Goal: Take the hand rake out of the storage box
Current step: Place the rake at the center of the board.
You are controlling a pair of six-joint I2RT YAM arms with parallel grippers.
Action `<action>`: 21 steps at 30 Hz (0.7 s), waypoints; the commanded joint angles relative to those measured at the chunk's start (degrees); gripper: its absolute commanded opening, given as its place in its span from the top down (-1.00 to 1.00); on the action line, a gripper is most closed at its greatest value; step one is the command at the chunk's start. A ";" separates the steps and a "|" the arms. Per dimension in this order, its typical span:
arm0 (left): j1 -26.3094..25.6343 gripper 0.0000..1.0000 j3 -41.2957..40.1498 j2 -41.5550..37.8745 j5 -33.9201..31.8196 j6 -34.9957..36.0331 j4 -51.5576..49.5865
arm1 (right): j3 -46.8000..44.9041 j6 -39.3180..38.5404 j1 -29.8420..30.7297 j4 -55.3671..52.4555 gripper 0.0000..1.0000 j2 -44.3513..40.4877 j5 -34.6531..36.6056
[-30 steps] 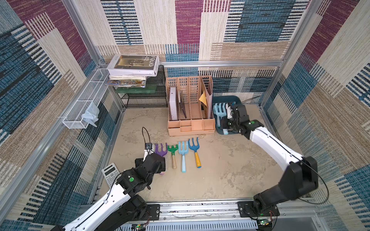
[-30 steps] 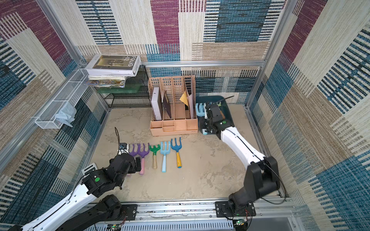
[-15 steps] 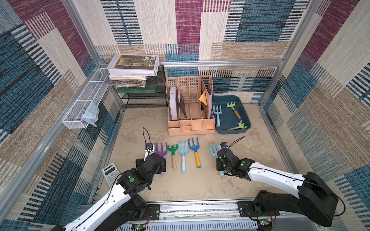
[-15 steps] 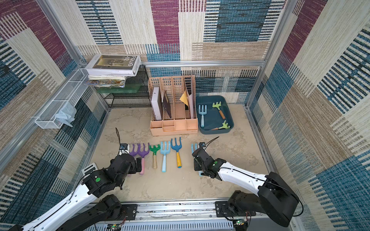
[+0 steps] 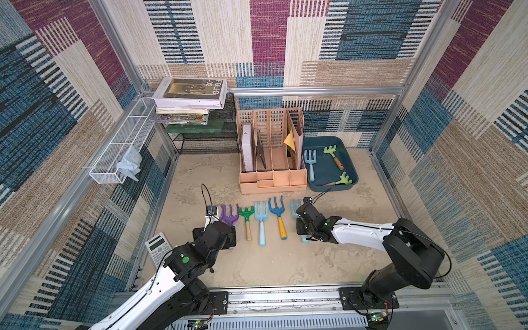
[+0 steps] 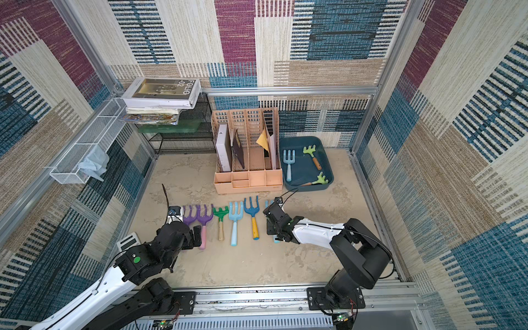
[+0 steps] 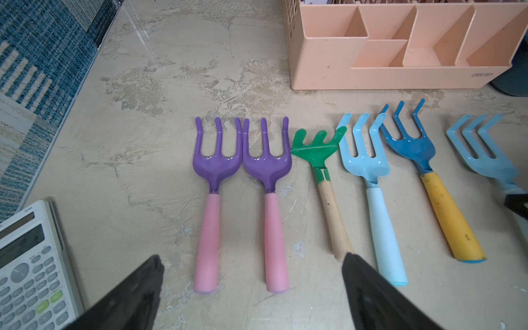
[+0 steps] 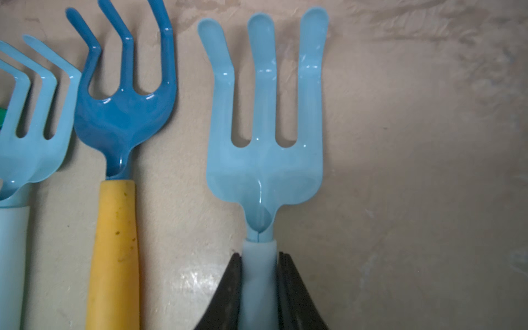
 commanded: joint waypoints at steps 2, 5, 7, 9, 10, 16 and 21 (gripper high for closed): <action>0.02 -0.98 -0.11 -0.04 0.35 -0.21 1.21 | 1.38 -0.41 0.24 0.69 0.92 2.52 0.09; 0.01 -0.98 -0.22 0.20 0.28 -0.23 1.32 | 1.96 -0.15 0.55 -0.17 0.71 2.91 1.47; 0.05 -0.98 -0.22 0.32 0.39 -0.12 1.53 | 1.89 -0.87 0.60 0.98 0.70 2.95 1.01; 0.02 -0.98 -0.29 0.58 0.43 -0.16 1.51 | 1.77 -1.54 0.65 2.11 0.84 3.30 0.69; 0.02 -0.99 -0.14 0.68 0.42 -0.14 1.42 | 1.78 -1.83 0.69 2.56 0.87 3.63 0.43; -0.02 -0.98 -0.25 0.74 -0.05 -0.34 1.47 | 3.46 -1.76 0.60 2.10 0.85 6.55 1.13; 0.02 -0.99 -0.27 0.47 -0.31 -0.52 1.18 | 4.05 -0.96 0.98 1.02 0.65 6.64 1.88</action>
